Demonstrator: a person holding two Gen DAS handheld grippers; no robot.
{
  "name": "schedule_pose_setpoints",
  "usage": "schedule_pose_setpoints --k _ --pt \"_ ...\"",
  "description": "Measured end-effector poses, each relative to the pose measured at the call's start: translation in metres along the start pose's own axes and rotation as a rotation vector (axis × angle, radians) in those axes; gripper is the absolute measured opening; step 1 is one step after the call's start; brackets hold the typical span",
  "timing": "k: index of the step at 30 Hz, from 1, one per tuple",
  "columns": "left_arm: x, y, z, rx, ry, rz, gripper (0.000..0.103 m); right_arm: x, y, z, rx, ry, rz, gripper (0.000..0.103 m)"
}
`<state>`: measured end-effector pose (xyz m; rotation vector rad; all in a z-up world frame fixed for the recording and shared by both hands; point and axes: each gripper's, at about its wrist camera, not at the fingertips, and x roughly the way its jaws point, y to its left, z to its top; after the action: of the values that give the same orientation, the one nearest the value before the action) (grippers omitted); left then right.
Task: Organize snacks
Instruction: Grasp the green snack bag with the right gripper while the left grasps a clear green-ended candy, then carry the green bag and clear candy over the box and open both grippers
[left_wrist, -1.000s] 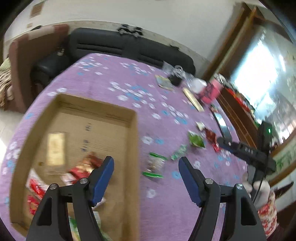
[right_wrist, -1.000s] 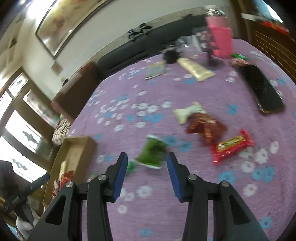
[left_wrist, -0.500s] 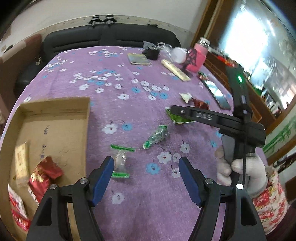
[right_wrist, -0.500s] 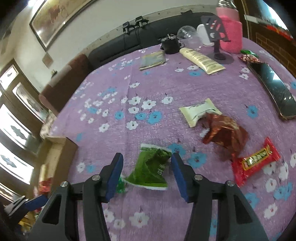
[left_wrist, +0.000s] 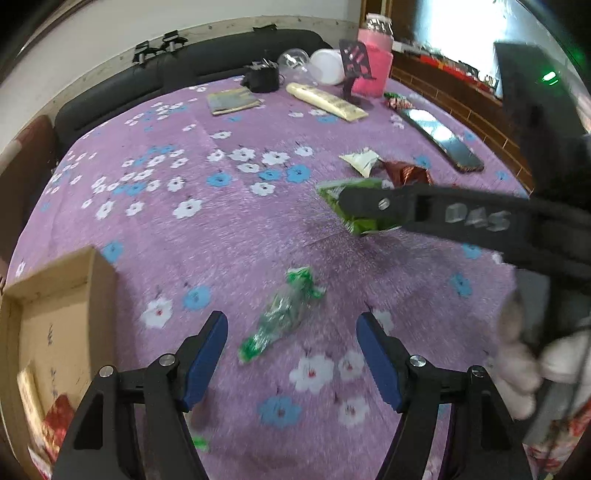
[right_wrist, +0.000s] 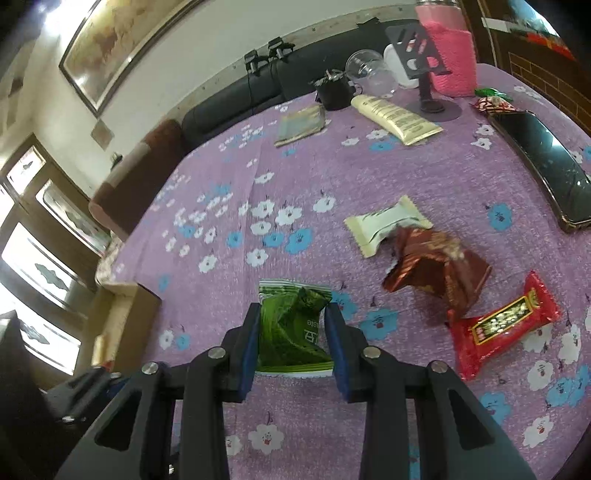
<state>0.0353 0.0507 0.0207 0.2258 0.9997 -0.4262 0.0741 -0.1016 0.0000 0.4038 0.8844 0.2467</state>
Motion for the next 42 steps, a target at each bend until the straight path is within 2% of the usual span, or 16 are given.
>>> schedule_pose_setpoints --k 3,4,9,16,21,24,29,33,42 --pt "0.010 -0.001 0.003 0.001 0.004 0.001 0.041 -0.005 -0.004 0.002 0.017 -0.007 0.018 0.033" --pt "0.010 0.001 0.004 -0.018 0.002 0.003 0.025 -0.005 -0.004 0.002 0.019 -0.008 0.022 0.033" --pt "0.002 0.003 0.001 -0.076 -0.023 -0.020 0.025 -0.005 -0.006 0.002 0.023 -0.011 0.022 0.033" --pt "-0.037 0.012 -0.013 -0.152 -0.095 -0.096 0.025 -0.011 -0.003 0.001 0.011 -0.042 0.029 0.033" --pt "-0.077 0.046 -0.026 -0.238 -0.154 -0.109 0.026 -0.013 0.004 -0.001 -0.005 -0.054 0.042 0.033" --pt "-0.100 0.078 -0.038 -0.296 -0.191 -0.079 0.026 -0.019 0.013 -0.004 -0.021 -0.061 0.049 0.033" --pt "-0.132 0.137 -0.062 -0.407 -0.241 -0.014 0.026 -0.033 0.048 -0.013 -0.087 -0.064 0.080 0.033" --pt "-0.143 0.174 -0.079 -0.484 -0.257 0.019 0.026 -0.035 0.087 -0.018 -0.146 -0.032 0.124 0.033" --pt "-0.127 0.225 -0.096 -0.562 -0.216 0.063 0.026 0.000 0.189 -0.042 -0.317 0.083 0.180 0.033"
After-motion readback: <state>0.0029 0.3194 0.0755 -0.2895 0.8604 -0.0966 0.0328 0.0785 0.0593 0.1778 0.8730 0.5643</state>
